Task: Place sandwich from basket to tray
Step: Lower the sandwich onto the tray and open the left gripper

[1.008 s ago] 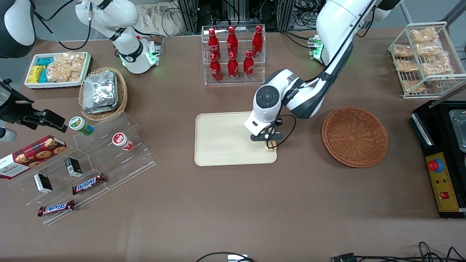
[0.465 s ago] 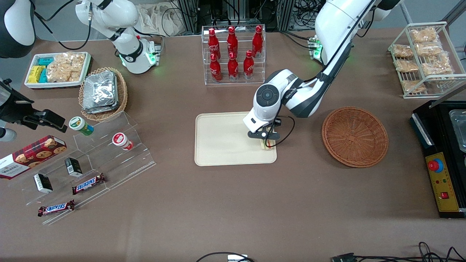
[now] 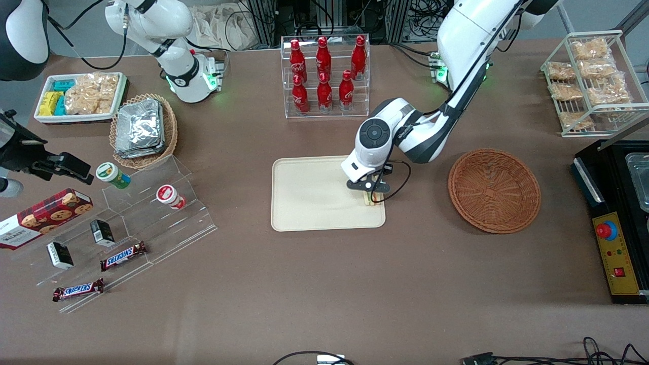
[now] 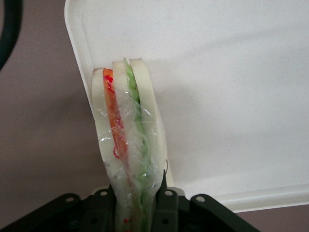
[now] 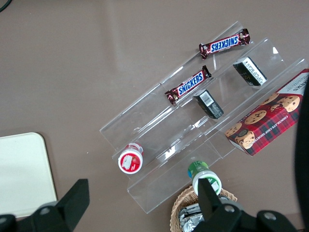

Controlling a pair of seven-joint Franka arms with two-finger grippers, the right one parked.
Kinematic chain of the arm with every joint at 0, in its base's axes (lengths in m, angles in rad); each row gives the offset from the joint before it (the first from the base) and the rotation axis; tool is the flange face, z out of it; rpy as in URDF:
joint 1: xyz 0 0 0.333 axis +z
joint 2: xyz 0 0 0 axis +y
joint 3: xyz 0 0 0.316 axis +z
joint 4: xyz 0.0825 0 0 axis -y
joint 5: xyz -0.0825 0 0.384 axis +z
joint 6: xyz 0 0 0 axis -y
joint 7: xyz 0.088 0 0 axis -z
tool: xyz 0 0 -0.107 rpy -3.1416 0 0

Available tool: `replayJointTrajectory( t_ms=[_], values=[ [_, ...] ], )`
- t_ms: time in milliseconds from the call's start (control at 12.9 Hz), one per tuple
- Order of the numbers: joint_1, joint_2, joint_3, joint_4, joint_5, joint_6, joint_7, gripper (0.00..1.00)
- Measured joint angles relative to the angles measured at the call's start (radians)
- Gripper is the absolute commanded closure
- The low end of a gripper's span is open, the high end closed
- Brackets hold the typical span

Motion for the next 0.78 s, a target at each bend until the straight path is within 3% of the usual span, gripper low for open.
replayJointTrajectory(
  t_ms=[388,775],
  values=[
    [0.008,-0.024,0.000,0.008,0.000,-0.012,0.000,0.00],
    [0.048,-0.136,0.002,0.148,-0.017,-0.295,0.015,0.00]
  ],
)
